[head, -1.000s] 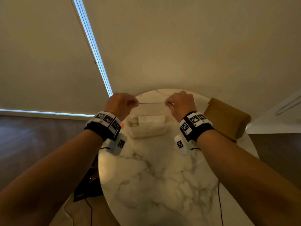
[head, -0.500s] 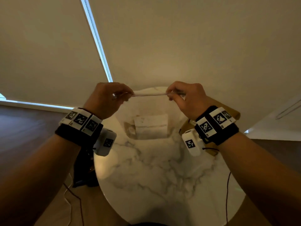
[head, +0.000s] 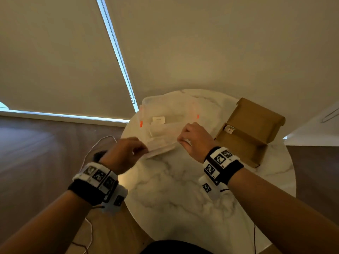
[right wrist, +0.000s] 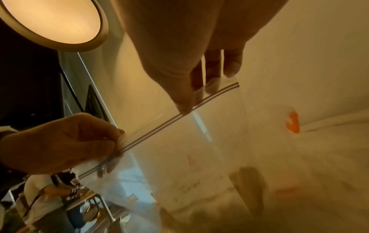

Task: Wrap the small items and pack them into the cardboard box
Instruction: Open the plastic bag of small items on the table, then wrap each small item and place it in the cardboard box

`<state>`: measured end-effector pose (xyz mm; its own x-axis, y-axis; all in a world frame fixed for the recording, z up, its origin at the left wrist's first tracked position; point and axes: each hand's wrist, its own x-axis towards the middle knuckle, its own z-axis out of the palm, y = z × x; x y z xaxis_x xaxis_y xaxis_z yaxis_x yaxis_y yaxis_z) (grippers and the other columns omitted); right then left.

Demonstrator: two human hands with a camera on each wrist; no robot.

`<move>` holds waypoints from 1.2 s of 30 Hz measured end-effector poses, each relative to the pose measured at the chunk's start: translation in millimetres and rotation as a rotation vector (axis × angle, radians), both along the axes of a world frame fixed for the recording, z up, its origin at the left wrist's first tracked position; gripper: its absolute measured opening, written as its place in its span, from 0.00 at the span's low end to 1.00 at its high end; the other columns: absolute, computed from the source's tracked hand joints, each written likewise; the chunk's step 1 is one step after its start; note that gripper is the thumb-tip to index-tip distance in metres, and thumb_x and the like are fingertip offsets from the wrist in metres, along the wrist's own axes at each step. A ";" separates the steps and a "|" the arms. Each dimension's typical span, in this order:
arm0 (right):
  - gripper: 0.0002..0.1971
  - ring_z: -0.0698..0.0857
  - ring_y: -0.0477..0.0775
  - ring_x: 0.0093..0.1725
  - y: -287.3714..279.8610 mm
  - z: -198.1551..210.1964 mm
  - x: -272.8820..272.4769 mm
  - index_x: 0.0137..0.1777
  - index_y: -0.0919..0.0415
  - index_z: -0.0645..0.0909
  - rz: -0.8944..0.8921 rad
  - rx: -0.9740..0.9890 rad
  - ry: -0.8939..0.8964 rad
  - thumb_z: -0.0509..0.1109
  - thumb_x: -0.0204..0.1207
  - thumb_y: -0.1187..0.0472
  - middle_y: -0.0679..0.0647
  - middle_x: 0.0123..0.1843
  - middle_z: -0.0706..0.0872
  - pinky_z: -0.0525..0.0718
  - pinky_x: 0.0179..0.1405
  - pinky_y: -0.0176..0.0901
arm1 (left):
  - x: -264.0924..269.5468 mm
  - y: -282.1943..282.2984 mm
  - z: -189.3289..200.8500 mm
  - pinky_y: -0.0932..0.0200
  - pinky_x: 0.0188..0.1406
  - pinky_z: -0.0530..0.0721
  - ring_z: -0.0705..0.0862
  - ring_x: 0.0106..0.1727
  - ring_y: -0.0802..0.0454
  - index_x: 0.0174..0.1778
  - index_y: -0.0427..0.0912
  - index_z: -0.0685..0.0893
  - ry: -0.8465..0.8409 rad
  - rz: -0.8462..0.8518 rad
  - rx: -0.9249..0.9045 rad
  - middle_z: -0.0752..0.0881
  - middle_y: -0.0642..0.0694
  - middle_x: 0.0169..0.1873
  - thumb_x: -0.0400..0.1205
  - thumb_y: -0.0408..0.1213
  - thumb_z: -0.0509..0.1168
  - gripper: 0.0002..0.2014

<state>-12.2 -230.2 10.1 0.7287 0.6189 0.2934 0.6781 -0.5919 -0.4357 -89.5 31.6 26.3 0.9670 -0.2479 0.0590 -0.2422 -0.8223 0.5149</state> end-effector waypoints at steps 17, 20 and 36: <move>0.18 0.85 0.48 0.30 -43.9 -94.2 -87.2 0.39 0.62 0.88 -0.398 0.184 1.164 0.71 0.76 0.45 0.53 0.33 0.90 0.79 0.29 0.40 | -35.4 -102.4 -83.0 0.60 0.40 0.87 0.86 0.37 0.59 0.37 0.47 0.89 0.494 0.138 0.024 0.89 0.53 0.35 0.76 0.44 0.73 0.06; 0.13 0.85 0.49 0.32 -25.2 -94.4 -88.8 0.43 0.61 0.87 -0.414 0.264 1.278 0.73 0.76 0.50 0.54 0.37 0.91 0.79 0.29 0.40 | -37.0 -106.4 -83.0 0.60 0.39 0.85 0.85 0.37 0.58 0.36 0.48 0.87 0.500 0.165 0.020 0.87 0.54 0.35 0.75 0.47 0.74 0.07; 0.07 0.82 0.46 0.26 -28.6 -100.7 -89.9 0.34 0.61 0.85 -0.457 0.059 1.237 0.73 0.73 0.66 0.55 0.29 0.88 0.78 0.26 0.36 | -26.5 -93.4 -82.3 0.55 0.37 0.90 0.89 0.30 0.49 0.32 0.40 0.83 0.491 0.503 -0.308 0.88 0.45 0.26 0.75 0.35 0.71 0.07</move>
